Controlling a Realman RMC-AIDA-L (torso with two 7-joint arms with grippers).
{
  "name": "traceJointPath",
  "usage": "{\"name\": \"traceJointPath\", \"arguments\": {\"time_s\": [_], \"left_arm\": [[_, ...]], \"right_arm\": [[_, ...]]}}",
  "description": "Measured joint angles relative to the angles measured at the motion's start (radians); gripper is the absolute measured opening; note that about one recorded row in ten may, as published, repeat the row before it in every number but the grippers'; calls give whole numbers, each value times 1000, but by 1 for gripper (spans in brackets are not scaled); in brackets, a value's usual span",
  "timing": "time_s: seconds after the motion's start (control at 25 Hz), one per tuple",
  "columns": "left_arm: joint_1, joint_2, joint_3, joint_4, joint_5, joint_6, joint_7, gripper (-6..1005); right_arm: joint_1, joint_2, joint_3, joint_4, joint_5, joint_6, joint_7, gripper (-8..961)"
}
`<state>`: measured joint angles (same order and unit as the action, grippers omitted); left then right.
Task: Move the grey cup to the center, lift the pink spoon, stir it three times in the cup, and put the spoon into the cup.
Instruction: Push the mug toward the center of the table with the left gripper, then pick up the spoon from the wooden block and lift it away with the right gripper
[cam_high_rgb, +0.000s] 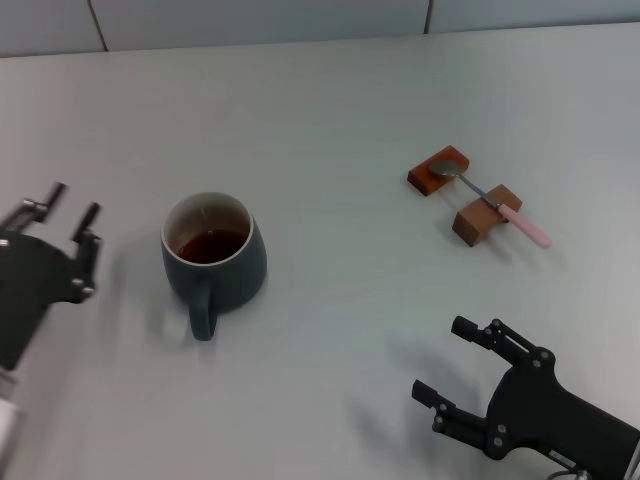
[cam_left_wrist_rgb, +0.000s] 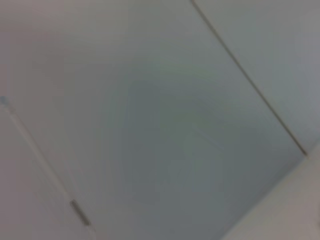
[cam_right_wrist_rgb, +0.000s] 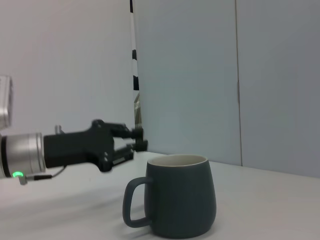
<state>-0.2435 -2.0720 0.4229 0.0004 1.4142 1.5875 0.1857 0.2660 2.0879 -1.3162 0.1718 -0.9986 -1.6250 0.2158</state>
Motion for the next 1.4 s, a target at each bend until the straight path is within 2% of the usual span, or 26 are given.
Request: {"name": "traceJointPath", "arguments": {"time_s": [0.04, 0.08, 0.16, 0.2, 0.32, 0.4, 0.44, 0.68, 0.92, 1.12, 1.2, 1.24, 1.28, 1.32, 1.36, 1.4], "left_arm": [[-73, -2, -71, -143, 1, -105, 283, 397], [-91, -4, -75, -193, 1, -135, 368, 373], [-91, -4, -75, -193, 1, -135, 368, 326], [-115, -6, -100, -277, 0, -181, 494, 303], [-133, -7, -138, -344, 7, -217, 579, 232], [-133, -7, -138, -344, 7, -217, 579, 185], [-147, -7, -153, -396, 10, -246, 621, 162], [-192, -7, -185, -489, 11, -294, 631, -2], [-240, -7, -194, -551, 44, -353, 621, 35], [-241, -4, -227, -540, 239, -351, 473, 67], [-223, 2, -239, -506, 292, -276, 330, 79], [-223, 2, -239, -506, 292, -276, 330, 85], [-209, 3, -243, -472, 313, -220, 224, 92], [-185, 8, -242, -341, 384, -96, -69, 98], [-181, 8, -240, -304, 402, -79, -130, 104], [-176, 8, -237, -223, 448, -48, -261, 110]], "right_arm": [[0, 0, 0, 0, 0, -1, 0, 787], [-1, 0, 0, 0, 0, -2, 0, 786], [-3, 0, 0, 0, 0, -3, 1, 783], [-3, 0, 0, 0, 0, -4, 4, 782], [-1, -1, 0, 0, -1, -5, 20, 778], [-1, -3, 0, 0, -1, -6, 27, 776], [-1, -3, 0, 0, -1, -6, 27, 775], [-1, -3, 1, 0, -2, -7, 27, 767], [-2, -3, 5, 0, -2, -7, 27, 759], [-22, -4, 47, 0, 15, -64, 44, 753], [-54, -7, 116, -1, 47, -116, 92, 750], [-73, -7, 157, -4, 68, -136, 132, 749], [-88, -9, 189, -8, 89, -150, 173, 748], [-106, -11, 222, -15, 111, -161, 231, 747], [-119, -14, 245, -26, 132, -167, 290, 745], [-131, -20, 260, -40, 148, -162, 363, 744]]}}
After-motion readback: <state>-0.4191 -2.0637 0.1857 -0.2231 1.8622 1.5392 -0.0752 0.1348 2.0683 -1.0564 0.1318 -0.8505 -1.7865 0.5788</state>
